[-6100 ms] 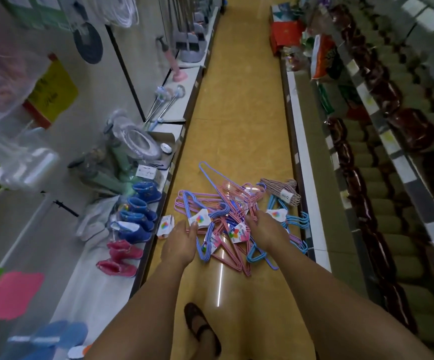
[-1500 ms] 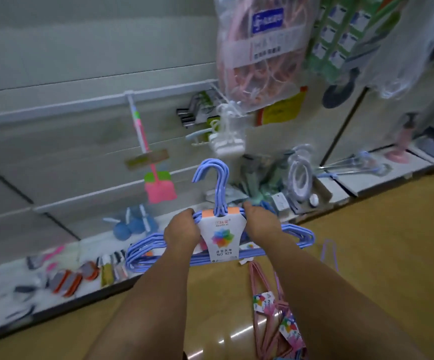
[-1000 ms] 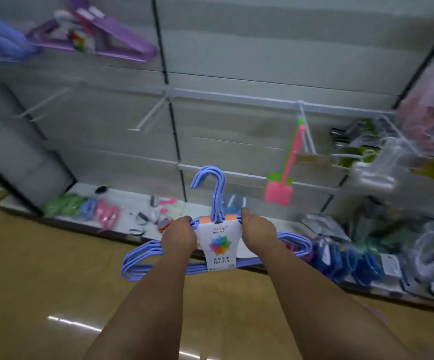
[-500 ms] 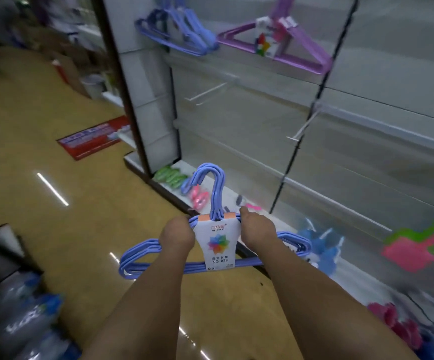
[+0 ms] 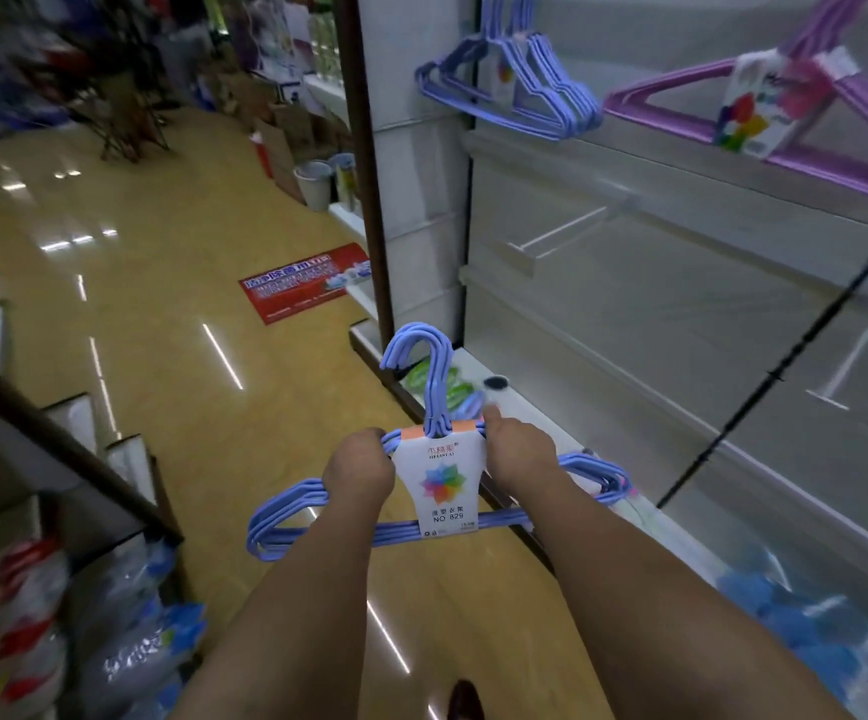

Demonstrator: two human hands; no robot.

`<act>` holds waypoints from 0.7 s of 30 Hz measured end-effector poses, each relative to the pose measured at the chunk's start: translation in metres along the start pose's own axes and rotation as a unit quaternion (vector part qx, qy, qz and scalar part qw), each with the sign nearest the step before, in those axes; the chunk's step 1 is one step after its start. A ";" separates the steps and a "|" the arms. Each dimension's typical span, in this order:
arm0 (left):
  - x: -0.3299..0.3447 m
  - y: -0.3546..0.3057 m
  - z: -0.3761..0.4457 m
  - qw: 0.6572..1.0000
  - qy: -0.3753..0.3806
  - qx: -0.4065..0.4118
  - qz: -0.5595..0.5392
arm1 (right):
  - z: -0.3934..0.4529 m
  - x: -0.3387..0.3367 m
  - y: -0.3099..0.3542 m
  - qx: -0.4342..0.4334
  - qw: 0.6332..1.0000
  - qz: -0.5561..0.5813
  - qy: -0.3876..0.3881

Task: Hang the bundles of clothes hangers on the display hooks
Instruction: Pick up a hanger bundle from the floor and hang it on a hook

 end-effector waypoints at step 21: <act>-0.074 -0.019 0.219 1.000 0.002 -0.028 -0.010 | 0.235 -0.048 0.038 -0.024 1.000 0.006 -0.005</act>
Point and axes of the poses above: each hand's wrist, its own z-axis towards the middle knuckle, its own x-axis out of the palm, y = z × x, the point moved 2 cm from there along z, towards the middle knuckle, and after that the axes turned 15 degrees about -x, right-handed, at the moved point
